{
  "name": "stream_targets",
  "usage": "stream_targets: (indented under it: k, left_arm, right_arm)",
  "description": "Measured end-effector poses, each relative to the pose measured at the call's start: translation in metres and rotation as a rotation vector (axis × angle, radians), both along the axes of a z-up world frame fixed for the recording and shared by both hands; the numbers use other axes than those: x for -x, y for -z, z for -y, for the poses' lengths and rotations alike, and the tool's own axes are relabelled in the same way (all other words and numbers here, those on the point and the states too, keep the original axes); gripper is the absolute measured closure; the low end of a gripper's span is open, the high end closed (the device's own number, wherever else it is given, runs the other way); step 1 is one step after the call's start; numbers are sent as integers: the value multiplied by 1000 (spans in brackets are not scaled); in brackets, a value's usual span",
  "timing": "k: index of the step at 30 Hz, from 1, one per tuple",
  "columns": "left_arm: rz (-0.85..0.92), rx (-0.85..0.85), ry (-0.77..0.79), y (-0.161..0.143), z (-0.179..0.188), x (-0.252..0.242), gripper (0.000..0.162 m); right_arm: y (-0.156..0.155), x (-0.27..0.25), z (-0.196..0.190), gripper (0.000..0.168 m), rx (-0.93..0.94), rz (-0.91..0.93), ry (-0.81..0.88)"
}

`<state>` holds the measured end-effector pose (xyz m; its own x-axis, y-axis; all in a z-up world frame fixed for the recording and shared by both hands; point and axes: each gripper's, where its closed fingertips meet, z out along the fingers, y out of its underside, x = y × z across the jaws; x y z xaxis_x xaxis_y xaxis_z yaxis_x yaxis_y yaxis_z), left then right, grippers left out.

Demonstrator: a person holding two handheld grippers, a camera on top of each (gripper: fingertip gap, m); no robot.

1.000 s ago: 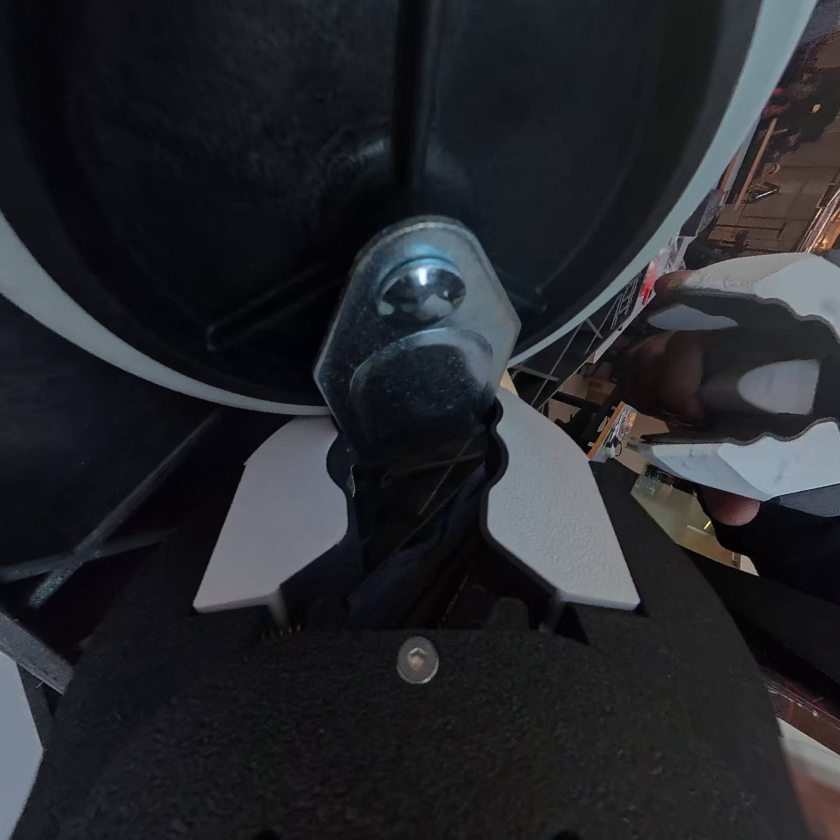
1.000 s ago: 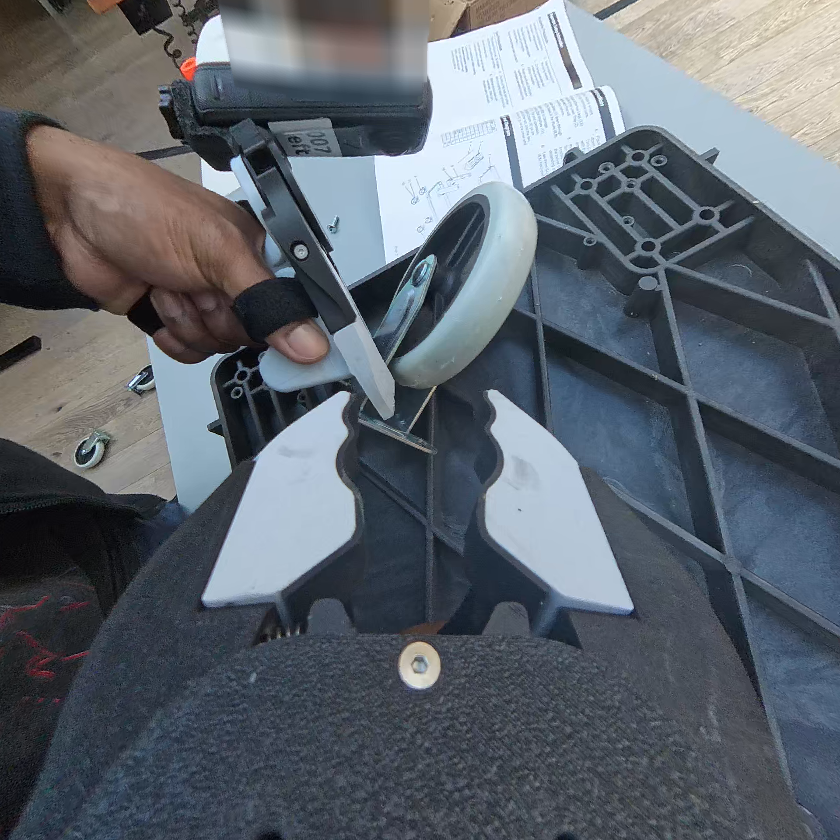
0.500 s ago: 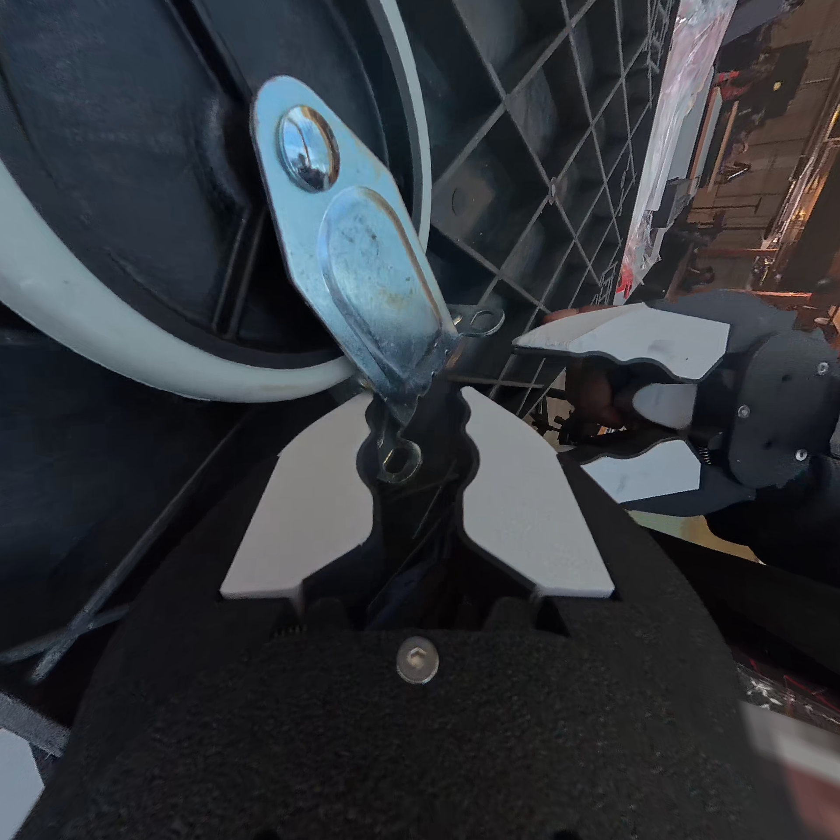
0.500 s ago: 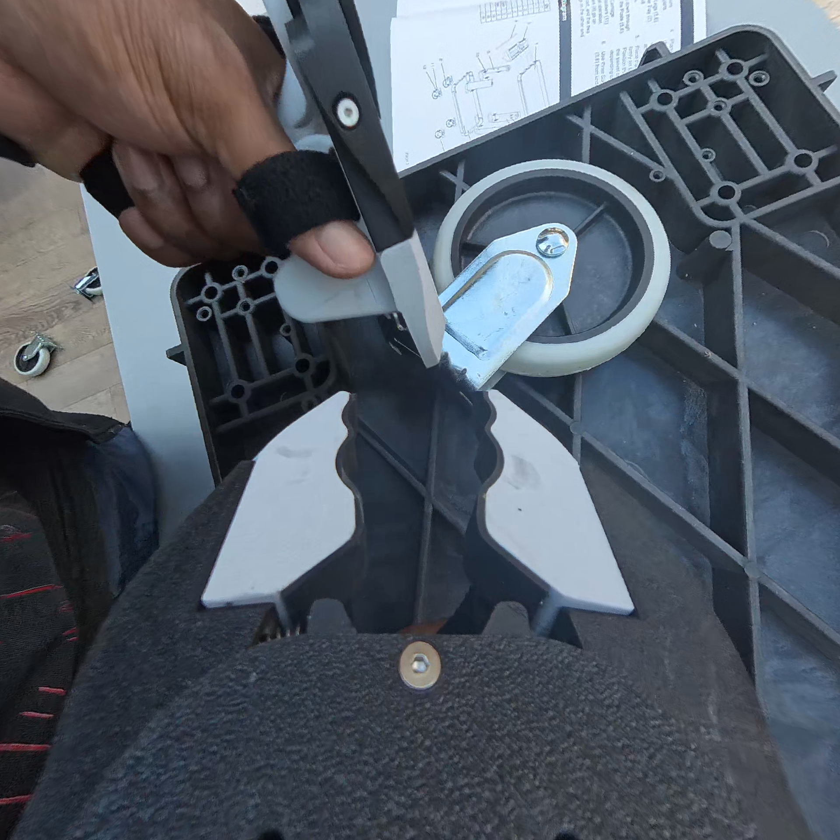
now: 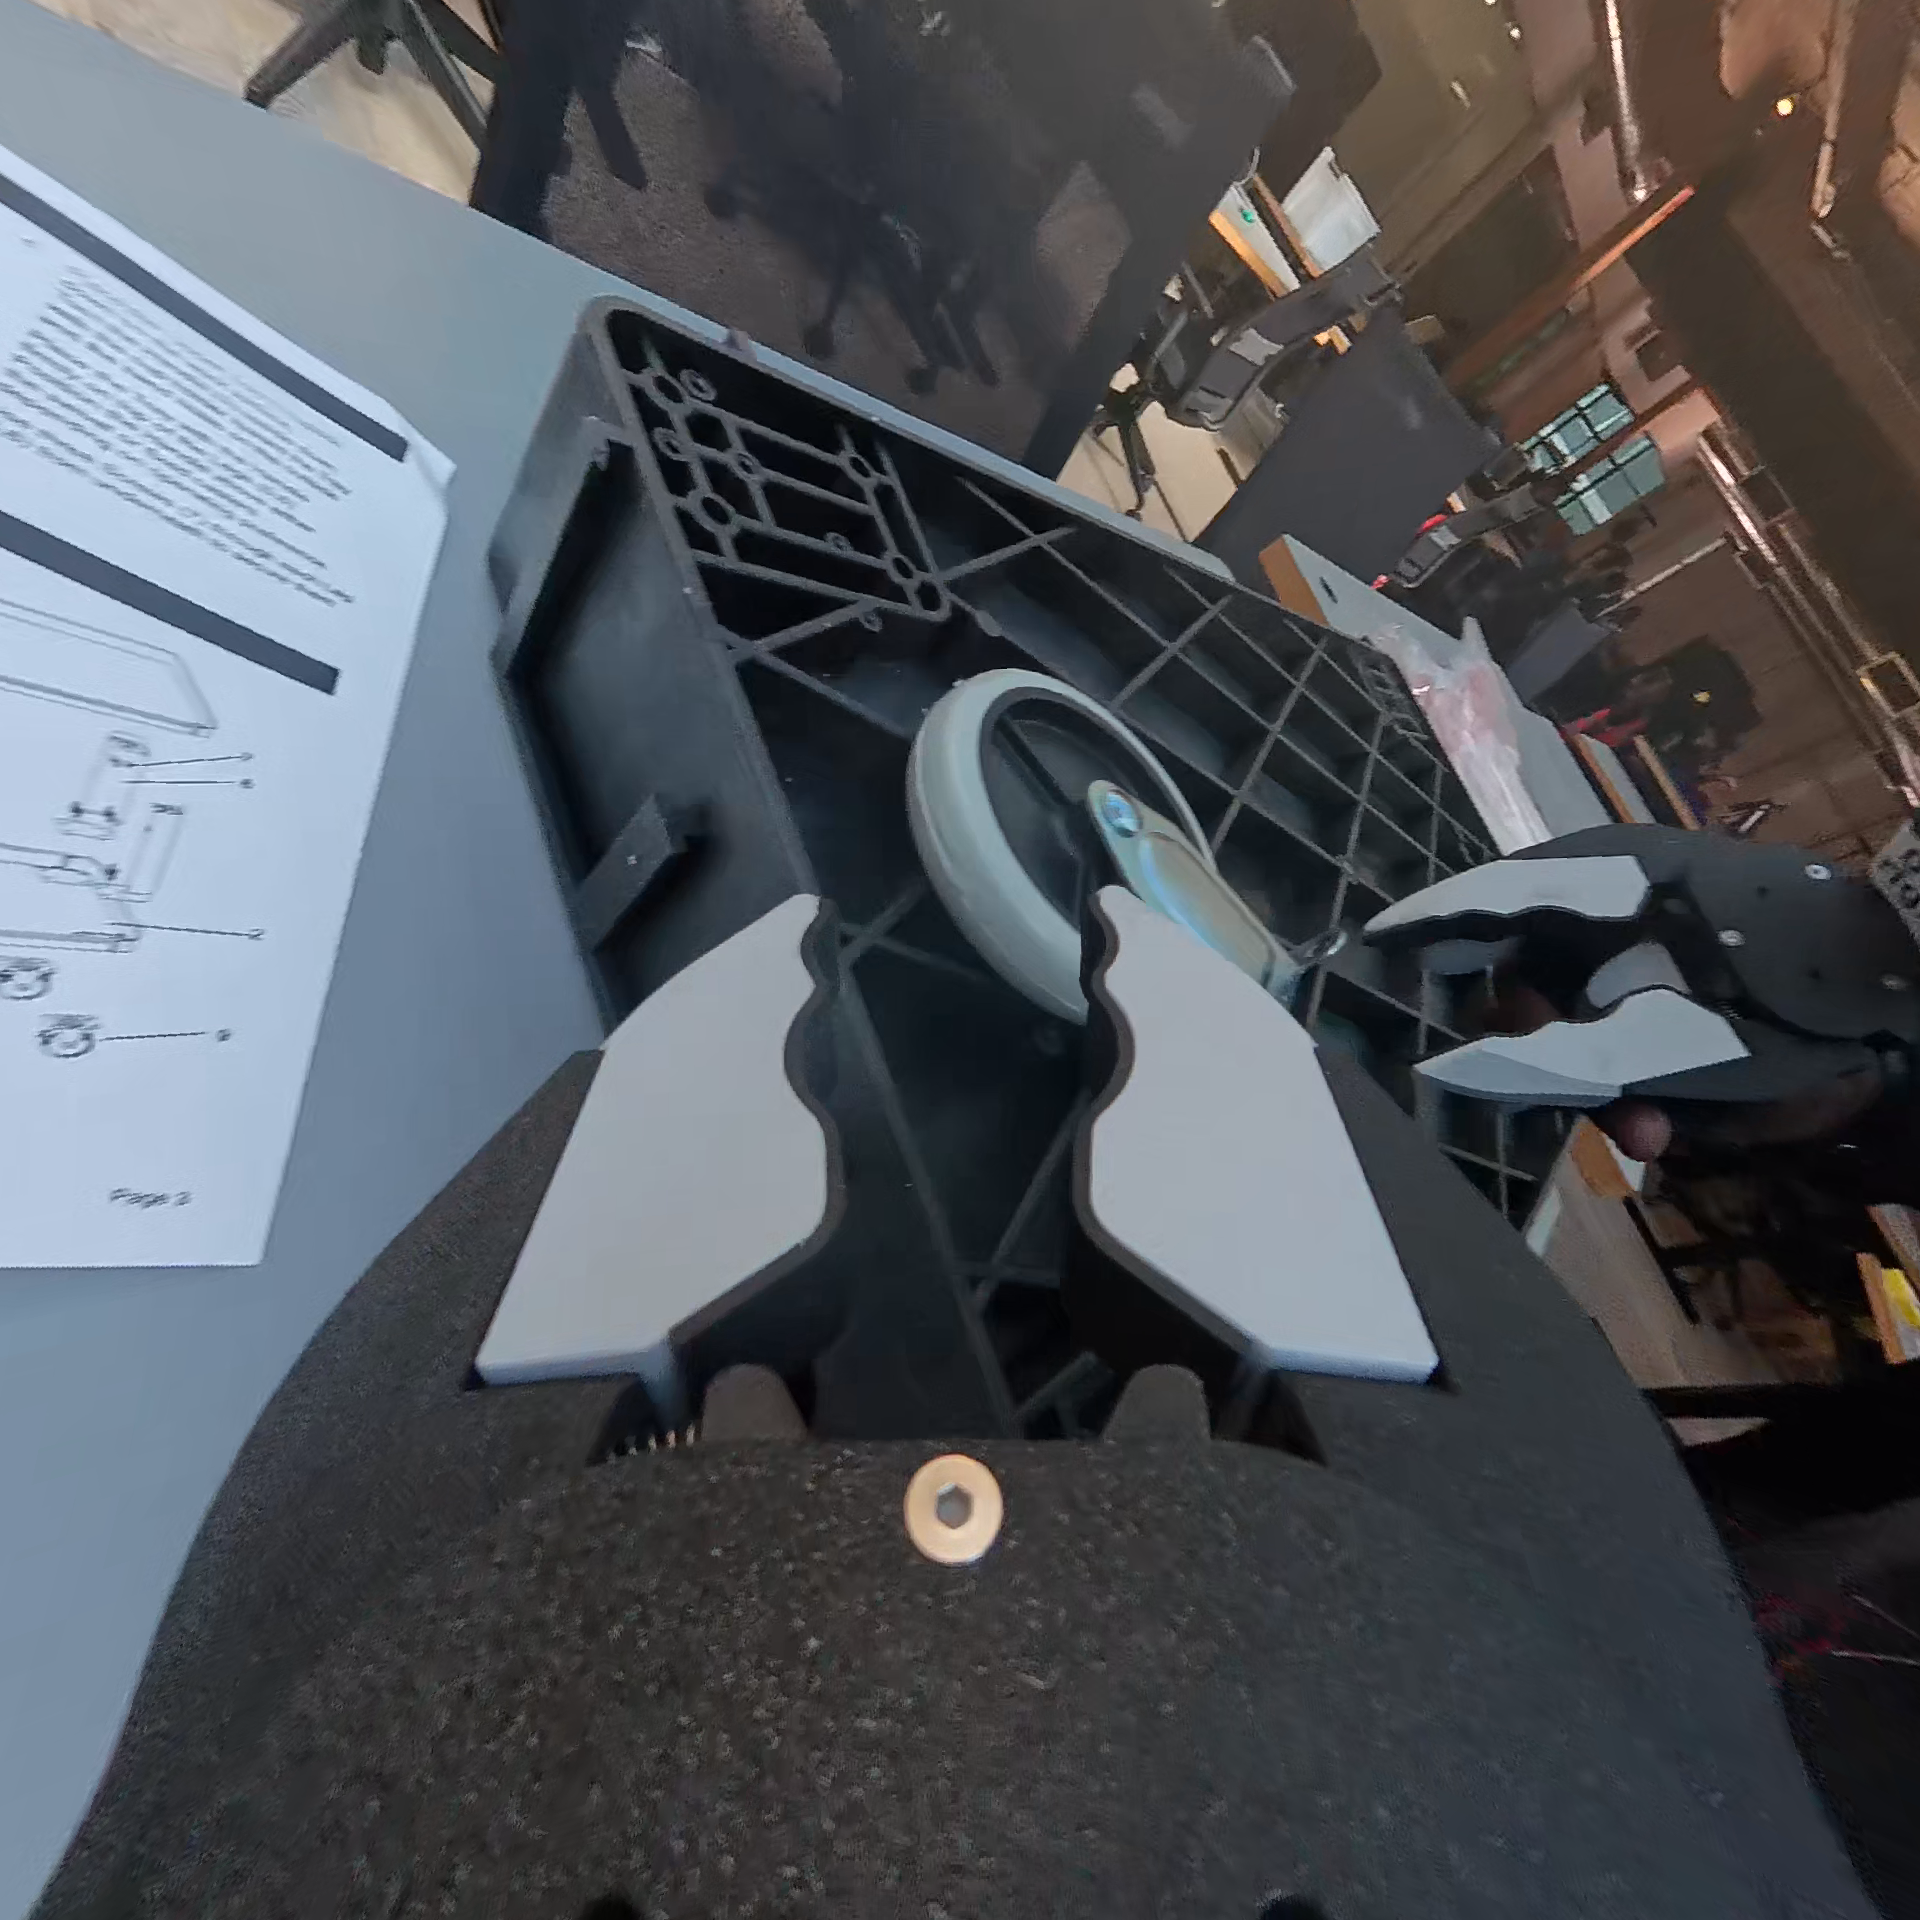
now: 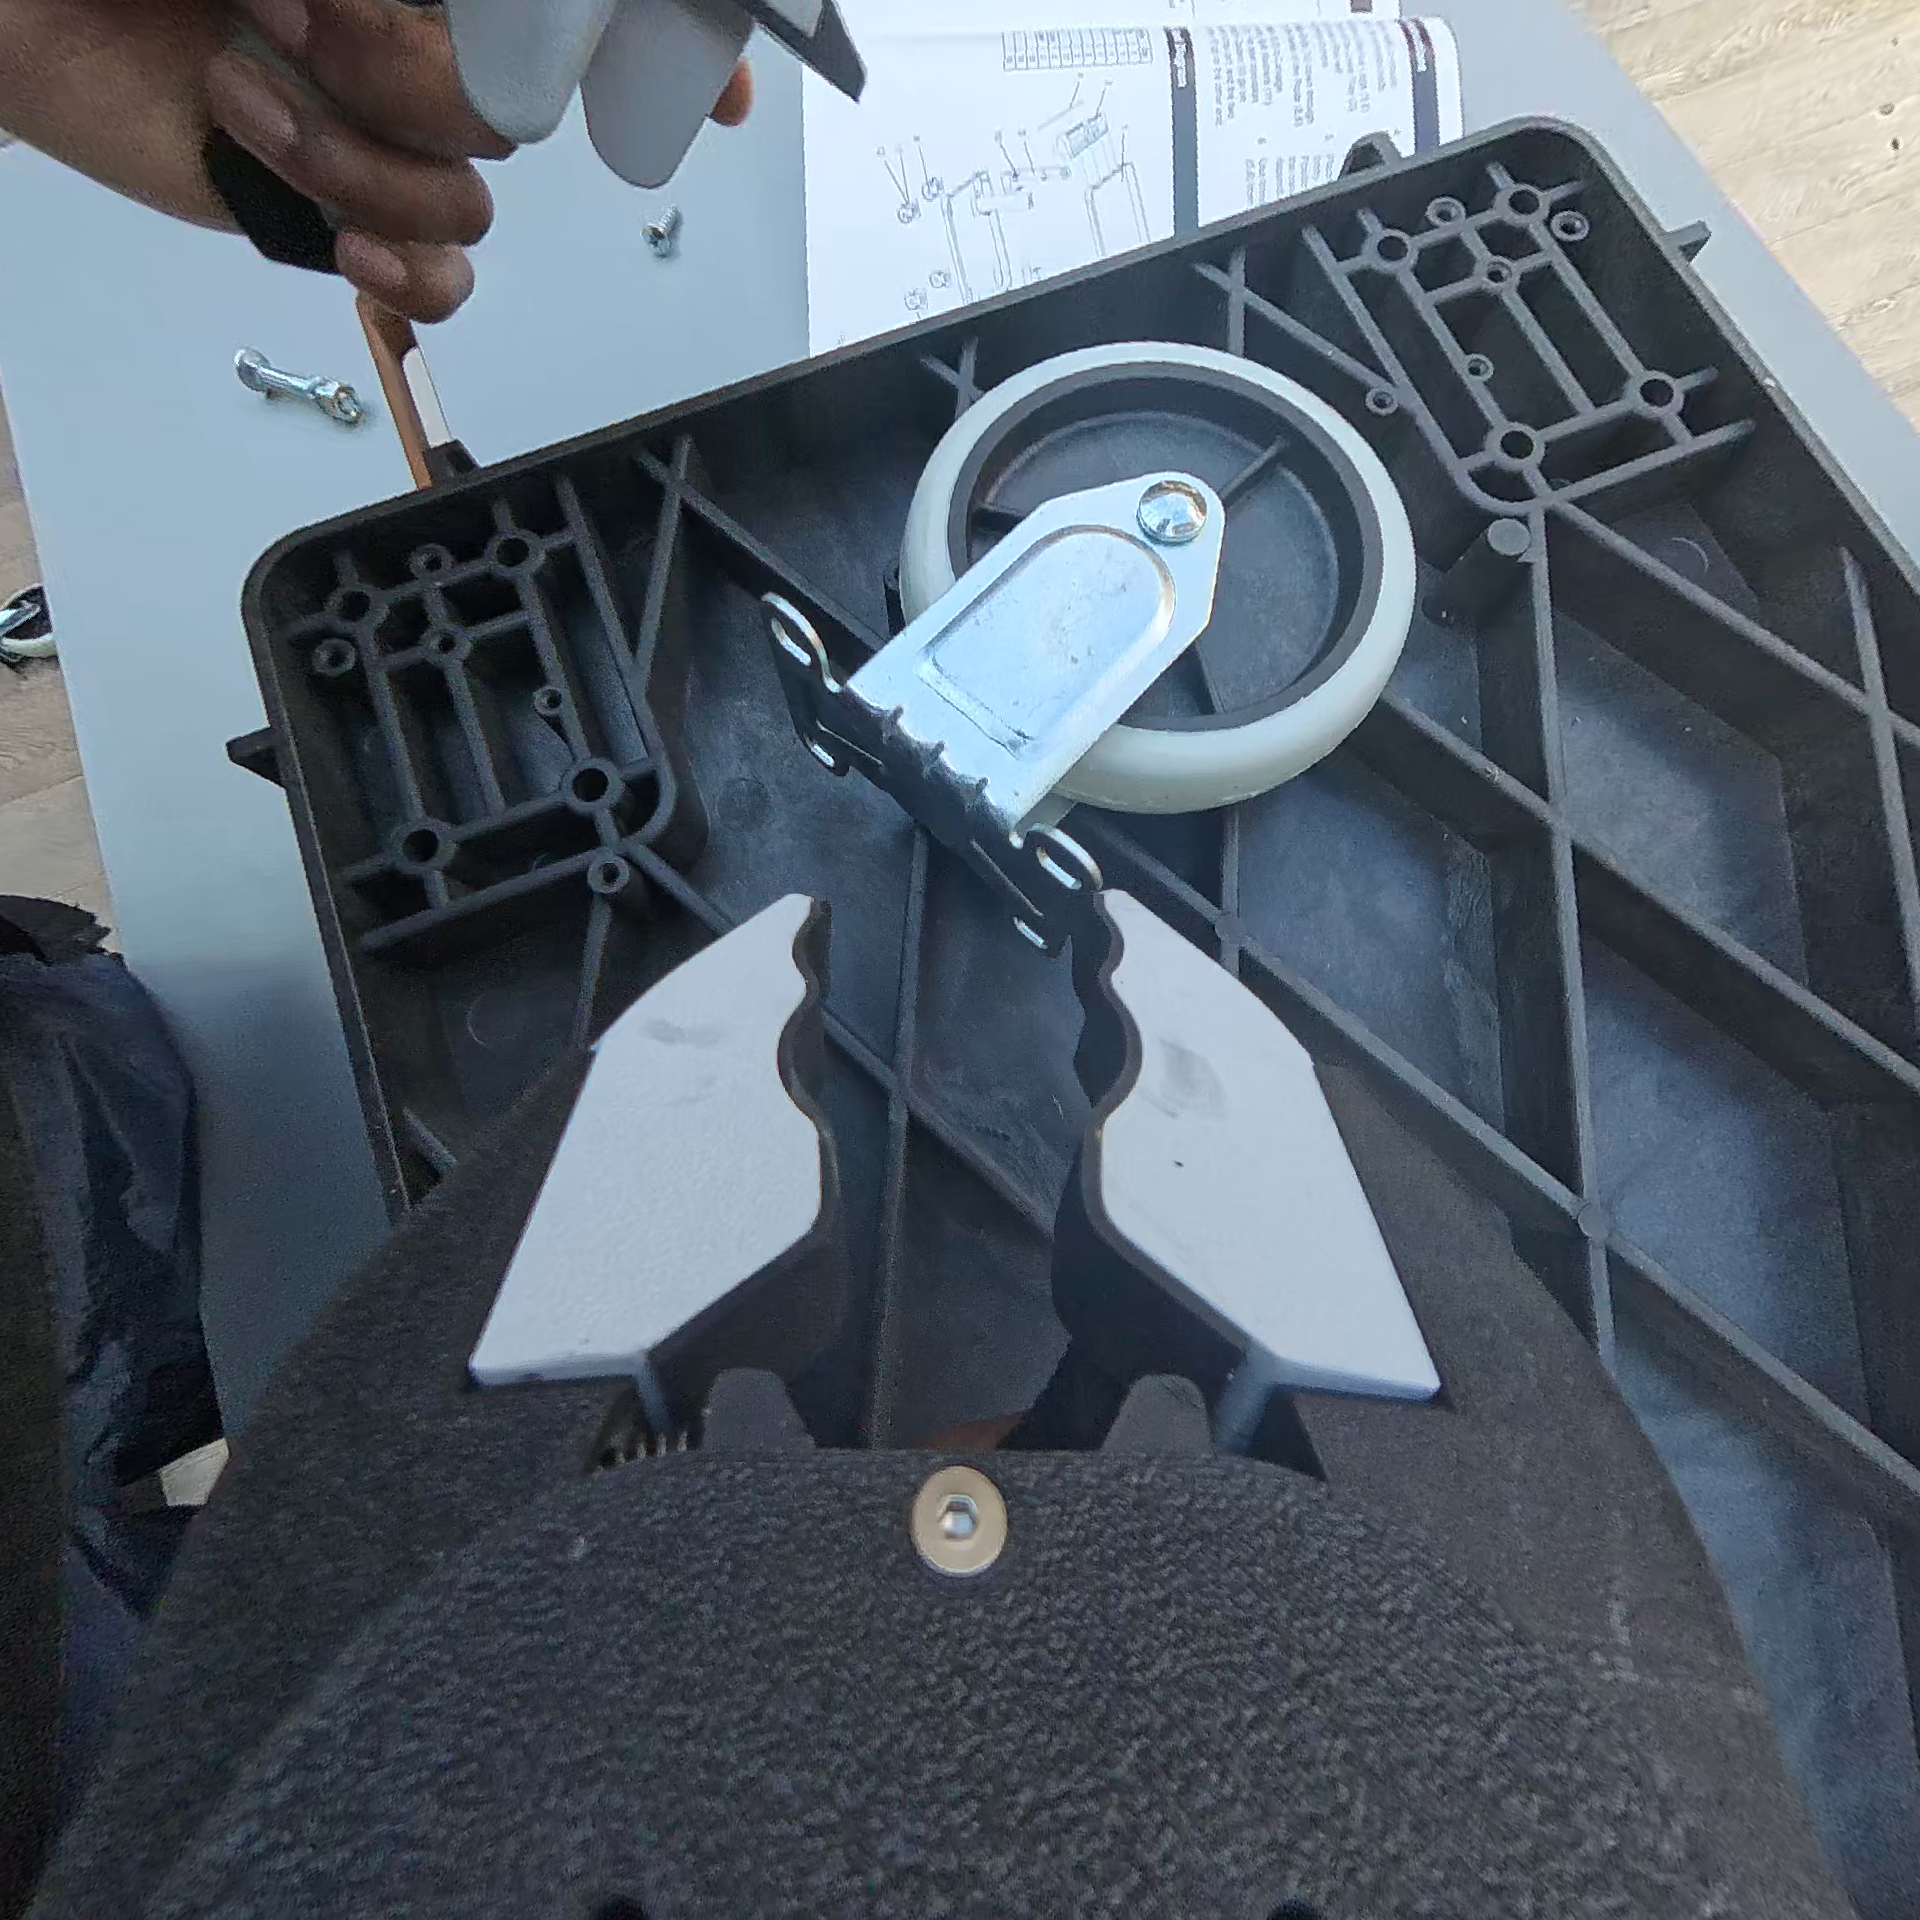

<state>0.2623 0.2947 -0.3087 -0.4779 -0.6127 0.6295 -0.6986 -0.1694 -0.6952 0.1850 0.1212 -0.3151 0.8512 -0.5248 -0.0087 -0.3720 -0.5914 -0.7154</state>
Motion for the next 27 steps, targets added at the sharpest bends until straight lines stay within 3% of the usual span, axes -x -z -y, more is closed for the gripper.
stream_targets:
  k: [8,16,27]
  left_arm:
    - [28,-334,-253,69,-82,-32,117]
    - [99,-562,-394,81,-137,-87,127]
    - [25,-629,-368,105,-181,-152,141]
  right_arm:
    - [20,2,21,130,51,6,21]
    - [32,-1,31,136,86,30,46]
    - [52,4,37,145,99,-49,85]
